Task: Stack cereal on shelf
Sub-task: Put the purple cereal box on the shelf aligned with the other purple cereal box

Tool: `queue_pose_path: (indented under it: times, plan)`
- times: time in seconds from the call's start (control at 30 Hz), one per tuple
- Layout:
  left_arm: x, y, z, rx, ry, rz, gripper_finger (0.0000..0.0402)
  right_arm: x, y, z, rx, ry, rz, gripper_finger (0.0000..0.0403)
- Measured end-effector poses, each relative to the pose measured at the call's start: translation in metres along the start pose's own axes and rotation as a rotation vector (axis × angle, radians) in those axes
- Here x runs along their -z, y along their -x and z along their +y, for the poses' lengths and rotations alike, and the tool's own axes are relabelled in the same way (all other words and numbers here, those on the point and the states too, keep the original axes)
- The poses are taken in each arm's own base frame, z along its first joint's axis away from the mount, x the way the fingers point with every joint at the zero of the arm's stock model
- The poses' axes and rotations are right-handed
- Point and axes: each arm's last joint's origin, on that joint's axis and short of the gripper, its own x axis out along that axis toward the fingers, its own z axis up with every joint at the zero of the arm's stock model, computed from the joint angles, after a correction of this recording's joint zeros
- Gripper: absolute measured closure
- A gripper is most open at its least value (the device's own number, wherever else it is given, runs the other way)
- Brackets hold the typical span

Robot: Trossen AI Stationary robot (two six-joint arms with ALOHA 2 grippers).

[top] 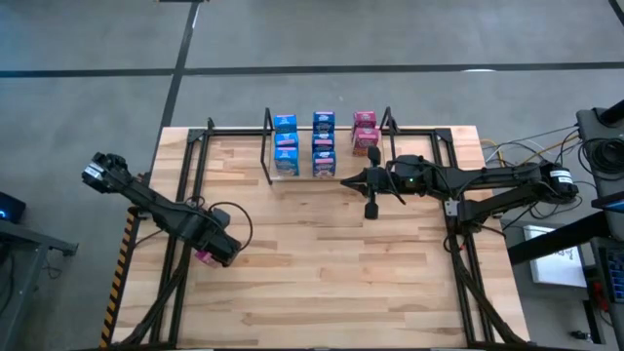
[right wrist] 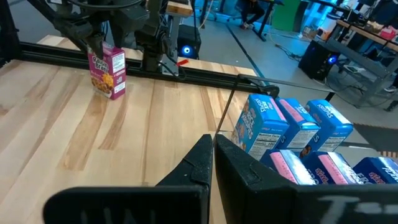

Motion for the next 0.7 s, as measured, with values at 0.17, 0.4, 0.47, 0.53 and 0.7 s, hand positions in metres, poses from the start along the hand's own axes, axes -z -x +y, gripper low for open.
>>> queue_pose_path:
  times: [0.17,0.4,0.47,0.53,0.7]
  plan:
    - [0.0001,0.0000,0.0000,0.000,-0.001,0.000,0.0171,0.0001,0.0000,0.0000,0.000,0.000,0.000,0.0394]
    - [0.0001,0.0000,0.0000,0.000,-0.001,0.000,0.0171,0.0001,0.0000,0.0000,0.000,0.000,0.000,0.0394]
    - [0.0001,0.0000,0.0000,0.000,-0.001,0.000,0.0171,0.0001,0.0000,0.0000,0.000,-0.001,0.000,0.0394]
    - [0.0001,0.0000,0.0000,0.000,-0.001,0.000,0.0171,0.0001,0.0000,0.0000,0.000,-0.001,0.000,0.0394]
    - [0.0001,0.0000,0.0000,0.000,-0.001,0.000,0.0184,0.0001,0.0000,0.0000,0.000,-0.001,0.000,0.0394]
